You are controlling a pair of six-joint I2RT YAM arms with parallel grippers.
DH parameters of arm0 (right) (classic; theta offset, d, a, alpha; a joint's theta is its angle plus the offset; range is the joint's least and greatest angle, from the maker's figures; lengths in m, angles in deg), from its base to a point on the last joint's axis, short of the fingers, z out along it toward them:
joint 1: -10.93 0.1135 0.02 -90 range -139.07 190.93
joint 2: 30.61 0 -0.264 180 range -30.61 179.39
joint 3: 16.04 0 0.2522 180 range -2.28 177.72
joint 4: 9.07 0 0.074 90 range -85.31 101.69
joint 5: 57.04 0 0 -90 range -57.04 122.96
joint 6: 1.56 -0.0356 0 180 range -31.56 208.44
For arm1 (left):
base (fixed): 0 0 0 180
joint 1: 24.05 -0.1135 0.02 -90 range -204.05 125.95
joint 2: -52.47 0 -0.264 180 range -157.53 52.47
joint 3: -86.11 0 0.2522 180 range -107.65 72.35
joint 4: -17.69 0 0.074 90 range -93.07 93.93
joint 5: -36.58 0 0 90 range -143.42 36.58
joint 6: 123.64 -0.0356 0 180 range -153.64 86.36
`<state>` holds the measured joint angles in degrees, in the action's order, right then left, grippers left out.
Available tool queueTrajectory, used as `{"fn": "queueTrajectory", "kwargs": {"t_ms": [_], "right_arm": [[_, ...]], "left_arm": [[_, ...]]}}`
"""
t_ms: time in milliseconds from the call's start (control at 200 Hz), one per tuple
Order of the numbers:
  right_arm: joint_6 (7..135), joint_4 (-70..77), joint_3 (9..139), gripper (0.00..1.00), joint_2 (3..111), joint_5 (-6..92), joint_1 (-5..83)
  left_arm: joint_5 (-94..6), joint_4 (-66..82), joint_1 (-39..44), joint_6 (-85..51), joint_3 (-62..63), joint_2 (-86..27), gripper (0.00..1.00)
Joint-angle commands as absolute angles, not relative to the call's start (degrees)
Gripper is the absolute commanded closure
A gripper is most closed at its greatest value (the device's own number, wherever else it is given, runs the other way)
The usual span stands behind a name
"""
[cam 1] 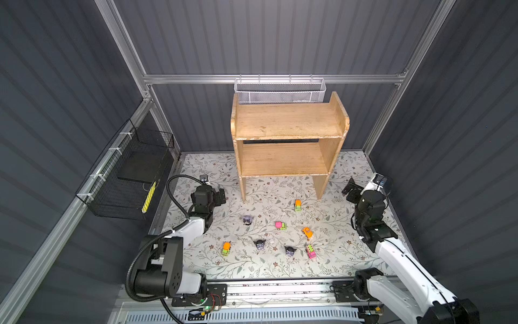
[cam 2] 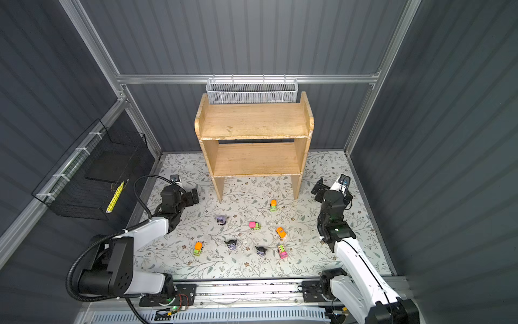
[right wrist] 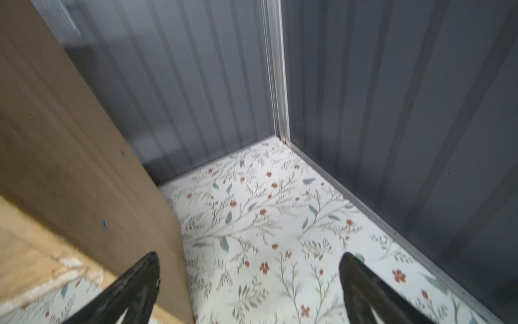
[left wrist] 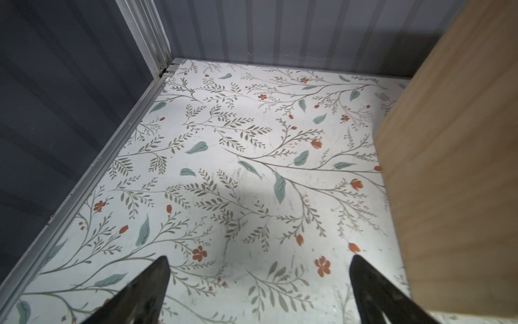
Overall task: Place and organize the plastic toys onto the shelf
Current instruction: 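Move the right gripper down toward the toys while the left gripper advances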
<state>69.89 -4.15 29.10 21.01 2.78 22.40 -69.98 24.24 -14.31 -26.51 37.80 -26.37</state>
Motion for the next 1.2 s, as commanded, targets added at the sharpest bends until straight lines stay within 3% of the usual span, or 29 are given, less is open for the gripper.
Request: {"fn": "queueTrajectory", "kwargs": {"t_ms": [0, 585, 946, 1196], "right_arm": [[63.48, 16.21, 31.23, 0.01, 21.03, 0.32, 26.92], [49.72, 34.72, 37.80, 0.02, 23.02, -1.39, 55.92], [45.32, 39.39, 38.86, 0.01, 21.83, -1.23, 64.44], [30.01, 50.63, 42.55, 0.01, 25.47, -9.44, 80.90]], "left_arm": [[-75.78, 16.73, -10.33, -23.05, 35.56, -22.87, 0.00], [-83.46, -8.63, 5.08, -6.79, 40.04, -0.28, 0.02], [-93.20, -14.49, 21.83, 1.57, 40.06, -0.88, 0.05], [-93.94, -12.04, 23.61, -3.79, 39.09, -2.37, 0.00]]}}
